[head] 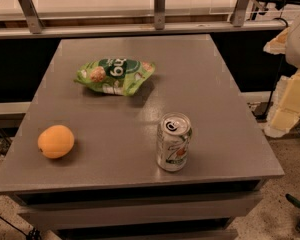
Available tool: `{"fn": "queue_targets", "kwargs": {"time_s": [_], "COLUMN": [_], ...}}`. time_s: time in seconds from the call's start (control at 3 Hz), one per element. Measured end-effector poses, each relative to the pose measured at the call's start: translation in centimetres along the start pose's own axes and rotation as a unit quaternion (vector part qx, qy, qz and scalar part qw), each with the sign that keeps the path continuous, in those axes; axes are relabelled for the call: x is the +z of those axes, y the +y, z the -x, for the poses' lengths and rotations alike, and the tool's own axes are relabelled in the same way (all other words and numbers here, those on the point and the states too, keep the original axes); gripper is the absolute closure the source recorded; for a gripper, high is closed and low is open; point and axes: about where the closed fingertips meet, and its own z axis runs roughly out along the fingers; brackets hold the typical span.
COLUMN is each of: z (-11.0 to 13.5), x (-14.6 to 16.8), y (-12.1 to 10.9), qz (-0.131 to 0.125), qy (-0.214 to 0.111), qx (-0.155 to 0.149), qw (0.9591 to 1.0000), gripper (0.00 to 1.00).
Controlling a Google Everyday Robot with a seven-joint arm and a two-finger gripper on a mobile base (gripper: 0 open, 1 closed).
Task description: Move green rice chip bag near 7up can
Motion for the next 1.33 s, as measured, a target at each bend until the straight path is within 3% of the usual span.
{"fn": "queue_targets", "kwargs": {"time_s": [0.33, 0.67, 1.0, 1.33], "z": [0.1, 1.5, 4.0, 8.2], "x": [0.1, 2.3, 5.7, 9.7], "y": [-0.2, -2.9, -7.8, -13.3], "qz": [-0.001, 0.010, 0.020, 0.023], "qy": [-0.001, 0.011, 0.009, -0.030], "qx": [0.000, -0.022, -0.047, -0.074], "qw": [1.0000, 0.9996, 0.9987, 0.9966], "gripper": [0.00, 0.00, 0.00, 0.00]}}
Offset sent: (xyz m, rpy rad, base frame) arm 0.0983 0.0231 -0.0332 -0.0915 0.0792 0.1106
